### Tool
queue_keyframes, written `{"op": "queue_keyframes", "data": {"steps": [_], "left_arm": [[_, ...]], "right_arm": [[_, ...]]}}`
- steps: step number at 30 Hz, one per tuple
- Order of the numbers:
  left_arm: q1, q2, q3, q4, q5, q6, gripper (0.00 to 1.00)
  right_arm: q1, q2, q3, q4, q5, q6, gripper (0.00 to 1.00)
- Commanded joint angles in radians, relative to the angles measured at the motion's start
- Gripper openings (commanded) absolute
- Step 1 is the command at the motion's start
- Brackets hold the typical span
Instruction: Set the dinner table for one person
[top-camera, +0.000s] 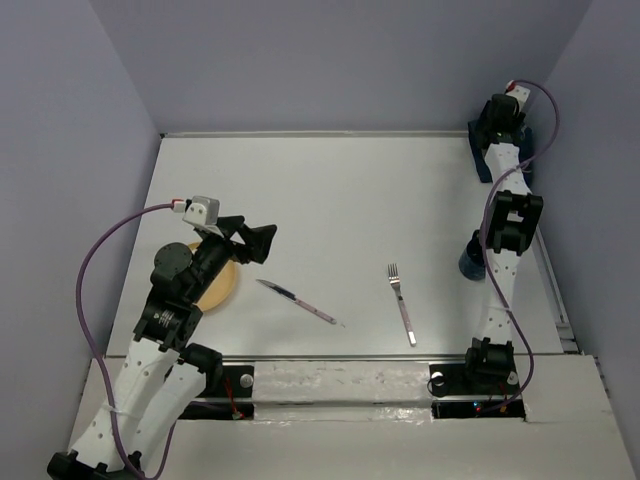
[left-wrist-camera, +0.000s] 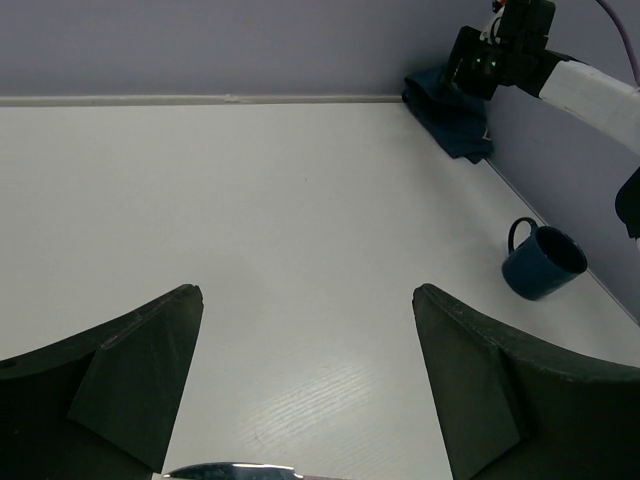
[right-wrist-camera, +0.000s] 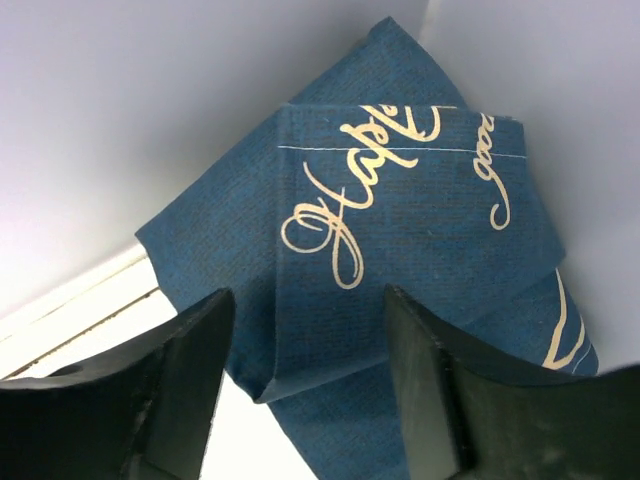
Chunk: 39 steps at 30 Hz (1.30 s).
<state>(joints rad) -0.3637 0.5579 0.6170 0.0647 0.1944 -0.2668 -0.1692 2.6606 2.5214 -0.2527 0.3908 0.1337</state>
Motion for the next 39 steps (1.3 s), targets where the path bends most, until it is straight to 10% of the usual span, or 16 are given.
{"op": "queue_keyframes", "data": {"steps": [1,7,10,39], "left_arm": [[0.014,0.002,0.012,0.061,0.028,0.012,0.96],[0.019,-0.004,0.012,0.063,0.03,0.012,0.96],[0.019,-0.003,0.012,0.063,0.028,0.012,0.96],[0.035,0.004,0.035,0.043,-0.108,-0.093,0.94]], "right_arm": [[-0.016,0.007,0.044,0.05,-0.033,-0.023,0.61],[-0.016,-0.001,-0.012,0.067,0.023,-0.066,0.34],[-0.026,-0.039,-0.079,0.105,0.033,-0.071,0.01],[0.315,-0.879,-0.522,0.418,-0.401,0.027,0.0]]}}
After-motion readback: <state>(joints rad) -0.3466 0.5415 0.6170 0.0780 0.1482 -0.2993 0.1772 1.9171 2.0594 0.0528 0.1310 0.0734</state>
